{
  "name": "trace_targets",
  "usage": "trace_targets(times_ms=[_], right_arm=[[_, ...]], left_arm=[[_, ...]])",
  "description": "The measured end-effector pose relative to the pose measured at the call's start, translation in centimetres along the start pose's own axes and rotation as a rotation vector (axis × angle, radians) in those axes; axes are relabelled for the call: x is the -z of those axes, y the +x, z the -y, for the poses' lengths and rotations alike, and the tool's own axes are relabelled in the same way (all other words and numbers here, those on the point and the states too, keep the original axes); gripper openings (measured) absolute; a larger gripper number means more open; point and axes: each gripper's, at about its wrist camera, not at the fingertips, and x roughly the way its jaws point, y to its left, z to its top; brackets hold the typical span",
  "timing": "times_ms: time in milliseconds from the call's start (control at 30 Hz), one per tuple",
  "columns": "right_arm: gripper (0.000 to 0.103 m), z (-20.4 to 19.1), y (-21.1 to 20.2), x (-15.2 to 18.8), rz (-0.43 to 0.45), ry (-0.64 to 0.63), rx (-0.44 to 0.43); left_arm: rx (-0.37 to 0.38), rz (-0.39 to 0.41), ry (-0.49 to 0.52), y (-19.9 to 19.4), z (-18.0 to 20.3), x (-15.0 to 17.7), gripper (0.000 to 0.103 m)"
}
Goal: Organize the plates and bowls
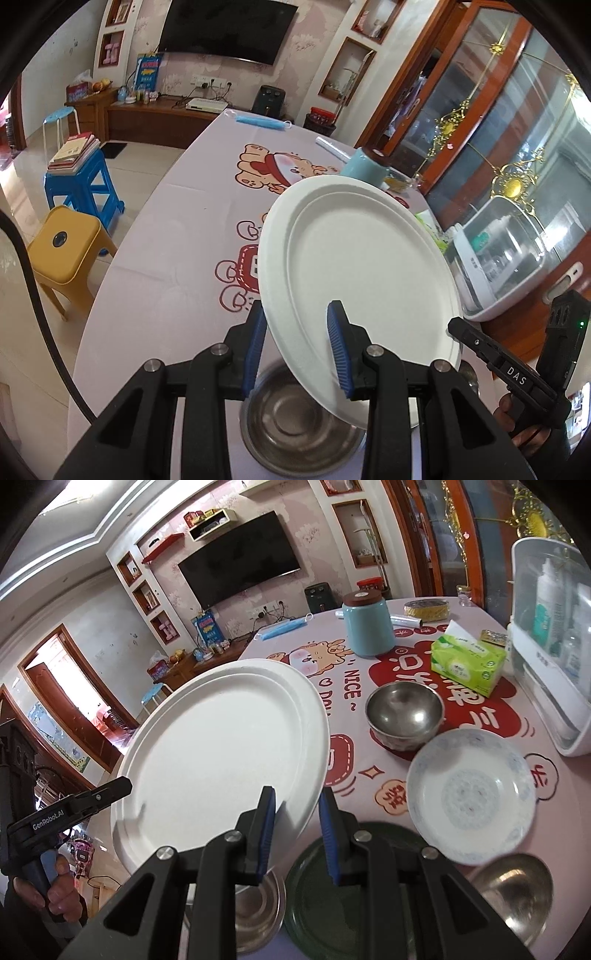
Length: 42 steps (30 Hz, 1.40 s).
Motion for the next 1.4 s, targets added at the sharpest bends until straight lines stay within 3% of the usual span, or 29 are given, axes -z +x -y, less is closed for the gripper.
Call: trace_targets(times_ms=[733, 1400], right_arm=[[0.024, 1.8, -10.4, 8.8, 0.018, -0.058, 0.029], [0.025, 5.7, -13.8, 17.3, -0.096, -0.077, 0.111]], left_arm=[[-0.029, -0.027, -0.003, -7.2, 5.3, 11.7, 0.032], [-0.099, -0.171, 0.034, -6.6, 9.1, 21.6, 0.032]])
